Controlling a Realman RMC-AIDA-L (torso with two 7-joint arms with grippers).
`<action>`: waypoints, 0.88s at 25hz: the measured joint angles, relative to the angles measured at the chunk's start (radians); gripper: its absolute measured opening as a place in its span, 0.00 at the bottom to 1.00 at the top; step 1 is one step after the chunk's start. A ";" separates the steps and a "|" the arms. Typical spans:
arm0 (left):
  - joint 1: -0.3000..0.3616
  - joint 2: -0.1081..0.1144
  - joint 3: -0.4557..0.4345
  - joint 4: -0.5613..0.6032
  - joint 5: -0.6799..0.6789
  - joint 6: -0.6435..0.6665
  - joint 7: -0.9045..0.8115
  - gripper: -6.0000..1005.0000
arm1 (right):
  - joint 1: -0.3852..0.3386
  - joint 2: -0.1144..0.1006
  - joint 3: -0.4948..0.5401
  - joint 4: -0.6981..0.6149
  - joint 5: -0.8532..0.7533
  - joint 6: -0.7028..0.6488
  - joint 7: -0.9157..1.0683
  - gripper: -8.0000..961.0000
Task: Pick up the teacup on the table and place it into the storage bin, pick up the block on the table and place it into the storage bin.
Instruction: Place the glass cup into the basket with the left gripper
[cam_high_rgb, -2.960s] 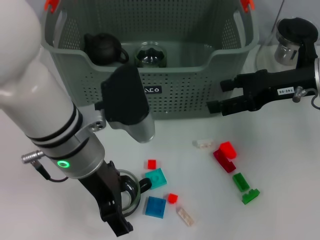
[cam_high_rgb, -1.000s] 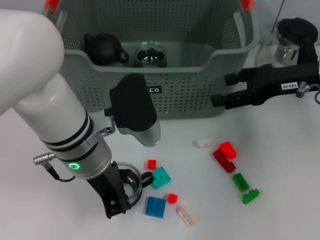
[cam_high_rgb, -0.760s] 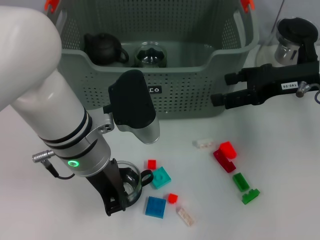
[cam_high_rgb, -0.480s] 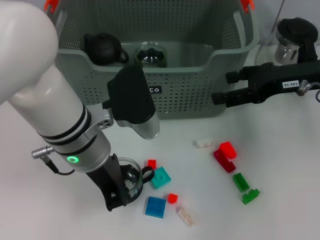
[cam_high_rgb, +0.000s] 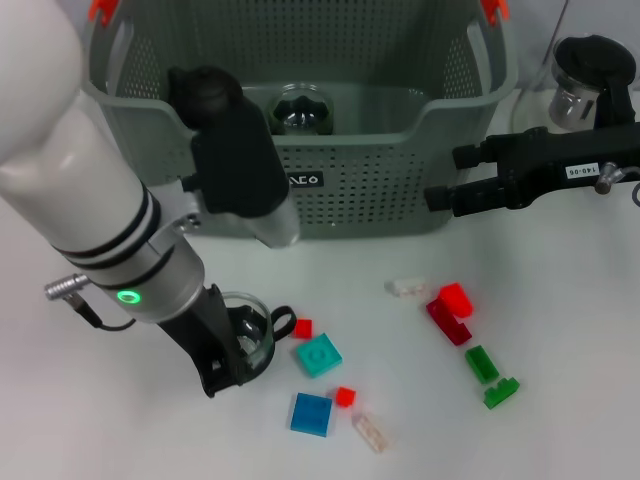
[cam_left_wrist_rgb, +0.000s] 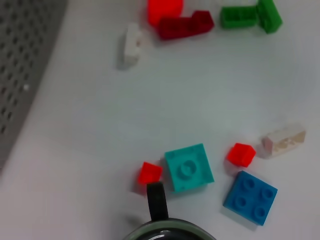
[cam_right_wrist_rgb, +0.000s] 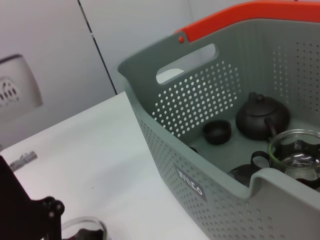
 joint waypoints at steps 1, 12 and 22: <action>-0.001 0.000 -0.010 0.010 0.000 0.012 0.000 0.06 | 0.000 0.000 0.000 0.000 0.000 0.000 0.000 0.98; -0.090 0.003 -0.359 0.144 -0.208 0.229 -0.012 0.05 | -0.002 -0.004 0.000 0.002 -0.001 -0.035 0.000 0.98; -0.236 0.052 -0.627 0.112 -0.354 0.244 -0.019 0.05 | -0.005 -0.019 -0.011 0.003 -0.011 -0.141 -0.012 0.98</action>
